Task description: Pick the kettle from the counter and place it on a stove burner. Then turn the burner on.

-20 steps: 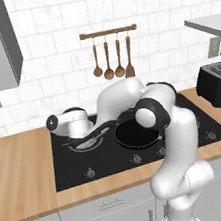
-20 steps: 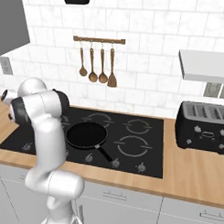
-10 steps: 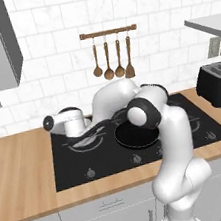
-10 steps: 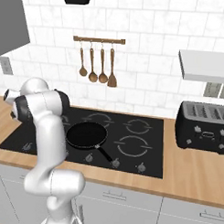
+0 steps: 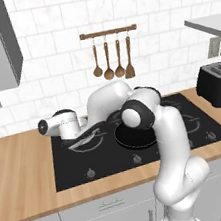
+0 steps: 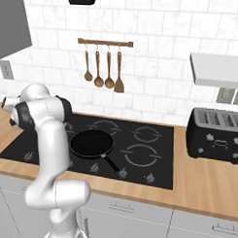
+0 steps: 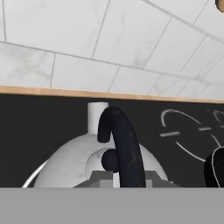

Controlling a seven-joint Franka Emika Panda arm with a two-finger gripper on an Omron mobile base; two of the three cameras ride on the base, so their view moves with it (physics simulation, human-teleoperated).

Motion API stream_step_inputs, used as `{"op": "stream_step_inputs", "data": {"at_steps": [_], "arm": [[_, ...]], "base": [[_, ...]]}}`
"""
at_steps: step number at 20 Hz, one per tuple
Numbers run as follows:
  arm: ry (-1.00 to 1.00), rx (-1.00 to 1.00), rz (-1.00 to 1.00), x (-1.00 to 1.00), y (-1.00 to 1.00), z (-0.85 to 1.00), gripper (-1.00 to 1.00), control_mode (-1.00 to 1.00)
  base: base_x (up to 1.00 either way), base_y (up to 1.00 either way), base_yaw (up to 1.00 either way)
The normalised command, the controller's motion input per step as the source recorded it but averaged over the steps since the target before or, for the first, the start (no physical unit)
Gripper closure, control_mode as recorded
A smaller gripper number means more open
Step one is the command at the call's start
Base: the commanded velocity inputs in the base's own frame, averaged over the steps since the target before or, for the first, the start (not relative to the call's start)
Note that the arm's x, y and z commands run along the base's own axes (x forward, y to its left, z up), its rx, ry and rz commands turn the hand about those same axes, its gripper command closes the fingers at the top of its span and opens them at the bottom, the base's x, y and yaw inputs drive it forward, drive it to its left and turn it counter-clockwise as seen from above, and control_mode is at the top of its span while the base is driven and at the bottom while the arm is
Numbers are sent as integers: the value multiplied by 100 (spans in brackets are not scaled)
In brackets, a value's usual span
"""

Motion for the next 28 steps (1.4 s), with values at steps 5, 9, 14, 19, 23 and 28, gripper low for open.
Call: {"op": "stream_step_inputs", "data": {"at_steps": [5, 9, 14, 19, 23, 28], "arm": [[0, -7, 0, 5, 7, -30, -100, -100], [0, -5, 0, 0, 0, -24, -100, -100], [0, -2, 0, 0, 0, -14, -100, -100], [0, 0, 0, -5, 0, 0, -100, -100], [0, 0, 0, -20, 0, 3, -100, -100], [-3, 1, 0, -29, 0, 0, -100, -100]], "base": [[0, 0, 0], [0, 0, 0], [0, 0, 0], [0, 0, 0], [0, 0, 0], [0, 0, 0]]}}
